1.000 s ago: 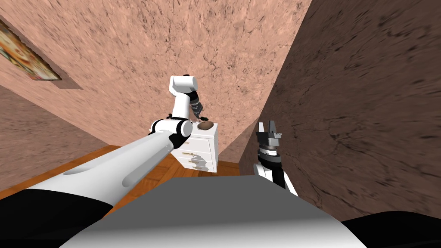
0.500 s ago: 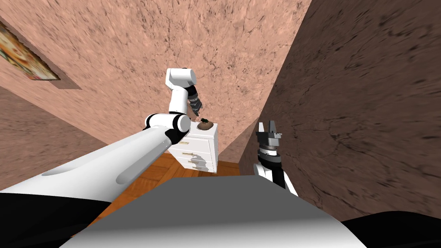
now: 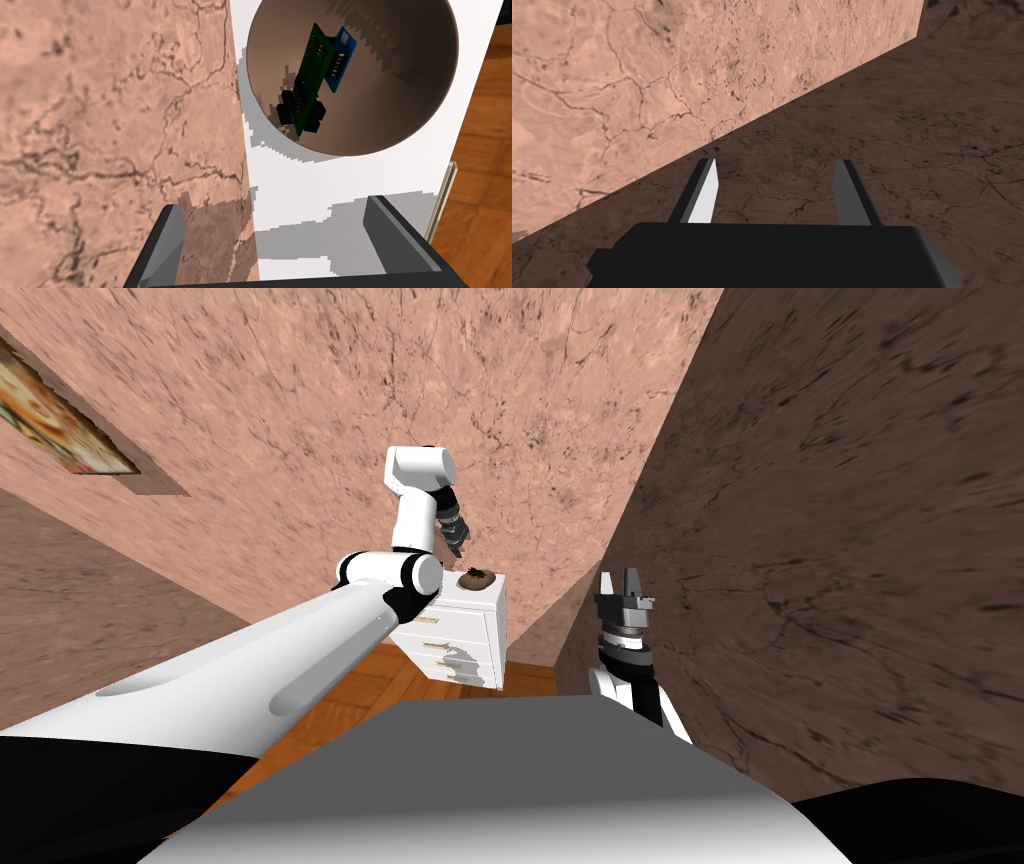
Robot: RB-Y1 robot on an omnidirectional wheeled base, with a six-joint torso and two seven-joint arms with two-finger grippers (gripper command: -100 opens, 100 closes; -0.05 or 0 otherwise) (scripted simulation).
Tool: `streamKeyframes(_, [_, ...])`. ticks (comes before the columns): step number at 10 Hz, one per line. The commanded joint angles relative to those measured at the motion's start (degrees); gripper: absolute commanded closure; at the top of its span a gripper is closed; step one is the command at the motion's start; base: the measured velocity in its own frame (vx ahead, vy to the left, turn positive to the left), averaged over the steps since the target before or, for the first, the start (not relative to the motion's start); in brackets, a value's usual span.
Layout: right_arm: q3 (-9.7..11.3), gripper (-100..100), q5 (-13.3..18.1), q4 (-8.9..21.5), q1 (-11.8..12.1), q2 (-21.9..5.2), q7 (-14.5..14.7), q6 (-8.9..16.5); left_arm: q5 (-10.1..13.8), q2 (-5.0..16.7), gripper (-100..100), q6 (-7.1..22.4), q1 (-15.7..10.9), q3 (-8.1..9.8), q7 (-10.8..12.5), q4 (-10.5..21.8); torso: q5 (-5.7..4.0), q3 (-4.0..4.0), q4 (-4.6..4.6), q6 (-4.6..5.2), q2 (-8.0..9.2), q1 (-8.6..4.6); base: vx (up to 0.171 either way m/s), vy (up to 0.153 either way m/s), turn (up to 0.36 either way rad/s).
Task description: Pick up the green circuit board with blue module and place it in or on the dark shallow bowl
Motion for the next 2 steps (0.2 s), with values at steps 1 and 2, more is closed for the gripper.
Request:
streamKeyframes(1, [0.0,0,0.0,0.0,0.0,0.0,0.0,0.0,0.0,0.0,0,0.0,0.0,0.0,0.0,0.0,0.0,0.0,0.0,0.0,0.0,0.0,0.0,0.0,0.0])
streamKeyframes(2, [0.0,0,0.0,0.0,0.0,0.0,0.0,0.0,0.0,0.0,0,0.0,0.0,0.0,0.0,0.0,0.0,0.0,0.0,0.0,0.0,0.0,0.0,0.0,0.0])
